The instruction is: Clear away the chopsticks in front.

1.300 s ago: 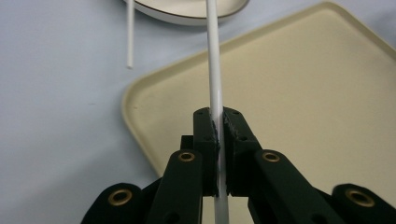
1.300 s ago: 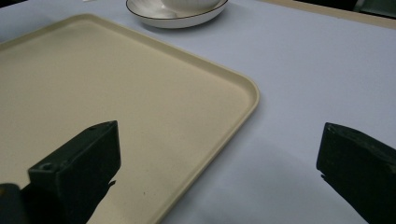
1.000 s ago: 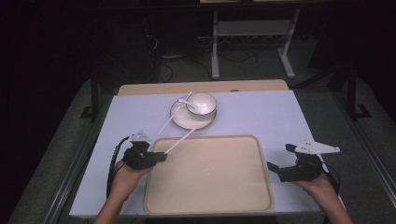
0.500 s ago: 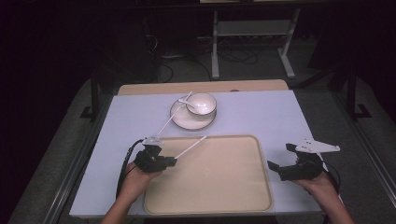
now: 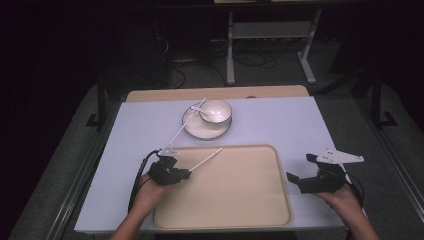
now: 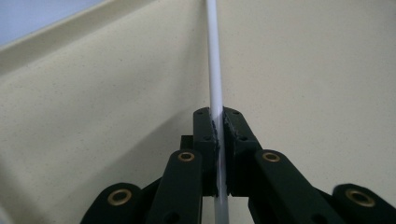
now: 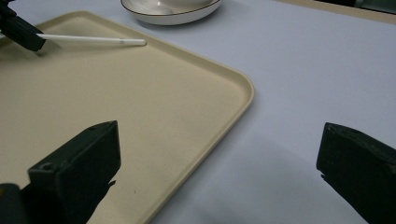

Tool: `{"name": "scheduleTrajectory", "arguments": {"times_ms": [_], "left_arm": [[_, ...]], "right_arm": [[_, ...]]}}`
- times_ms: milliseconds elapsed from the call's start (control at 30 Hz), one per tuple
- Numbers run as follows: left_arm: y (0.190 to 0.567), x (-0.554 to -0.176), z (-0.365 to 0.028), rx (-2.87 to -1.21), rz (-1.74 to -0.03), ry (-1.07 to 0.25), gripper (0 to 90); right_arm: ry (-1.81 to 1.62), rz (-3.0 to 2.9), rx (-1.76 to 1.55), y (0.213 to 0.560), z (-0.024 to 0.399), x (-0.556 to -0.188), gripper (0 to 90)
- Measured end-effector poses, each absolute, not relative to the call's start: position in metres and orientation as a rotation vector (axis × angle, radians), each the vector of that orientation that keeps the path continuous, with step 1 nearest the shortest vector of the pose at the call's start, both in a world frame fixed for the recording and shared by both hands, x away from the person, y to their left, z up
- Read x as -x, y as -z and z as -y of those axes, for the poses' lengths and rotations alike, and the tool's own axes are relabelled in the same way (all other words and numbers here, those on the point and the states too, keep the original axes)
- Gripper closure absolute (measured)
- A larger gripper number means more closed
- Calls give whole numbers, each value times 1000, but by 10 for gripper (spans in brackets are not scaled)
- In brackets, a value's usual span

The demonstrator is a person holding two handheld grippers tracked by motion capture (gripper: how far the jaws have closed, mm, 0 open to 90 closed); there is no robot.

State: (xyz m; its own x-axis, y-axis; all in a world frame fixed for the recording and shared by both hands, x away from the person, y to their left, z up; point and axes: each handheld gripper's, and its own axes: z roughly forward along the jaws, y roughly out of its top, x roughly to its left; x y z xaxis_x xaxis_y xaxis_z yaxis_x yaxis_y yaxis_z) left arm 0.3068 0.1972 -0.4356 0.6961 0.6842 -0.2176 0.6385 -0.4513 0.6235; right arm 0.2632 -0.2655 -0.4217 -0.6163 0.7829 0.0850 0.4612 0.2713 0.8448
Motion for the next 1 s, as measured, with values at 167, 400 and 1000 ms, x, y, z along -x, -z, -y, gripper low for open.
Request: {"name": "scheduleTrajectory", "arguments": {"times_ms": [167,400,1000], "left_arm": [[440,-307,-194,-2238,-998,-78,842],[442,-307,-195,-2234,-1002,-75,839],[438,-306,-198,-2213,-1003,-74,797]], "right_arm": [[-1279,-2197,-1135,421,265,-263,0],[-1282,-2192,-1136,421,267,-262,0],[-1282,-2192,-1136,421,267,-262,0]]}}
